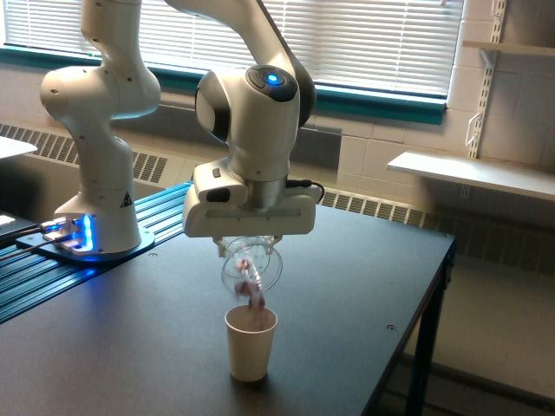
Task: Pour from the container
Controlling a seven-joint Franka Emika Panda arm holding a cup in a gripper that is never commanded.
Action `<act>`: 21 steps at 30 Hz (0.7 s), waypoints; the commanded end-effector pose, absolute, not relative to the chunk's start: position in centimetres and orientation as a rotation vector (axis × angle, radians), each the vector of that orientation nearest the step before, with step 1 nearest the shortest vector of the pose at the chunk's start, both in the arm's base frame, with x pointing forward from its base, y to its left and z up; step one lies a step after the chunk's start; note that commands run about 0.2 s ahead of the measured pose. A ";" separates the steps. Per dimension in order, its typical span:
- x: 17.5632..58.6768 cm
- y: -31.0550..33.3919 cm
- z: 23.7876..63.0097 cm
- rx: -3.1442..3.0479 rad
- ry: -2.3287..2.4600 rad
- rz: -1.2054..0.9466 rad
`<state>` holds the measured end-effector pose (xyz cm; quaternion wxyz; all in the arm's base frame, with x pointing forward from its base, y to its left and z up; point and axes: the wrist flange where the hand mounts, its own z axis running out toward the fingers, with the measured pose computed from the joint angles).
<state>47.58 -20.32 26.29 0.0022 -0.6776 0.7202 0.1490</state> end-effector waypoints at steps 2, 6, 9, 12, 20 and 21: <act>48.1 -21.3 27.3 -2.099 2.262 0.448; 48.3 -21.2 27.3 -2.103 2.283 0.430; 48.6 -20.8 27.2 -2.121 2.290 0.414; 48.7 -20.6 27.3 -2.135 2.287 0.408; 49.1 -19.9 27.3 -2.164 2.325 0.366; 49.2 -19.7 27.2 -2.177 2.319 0.367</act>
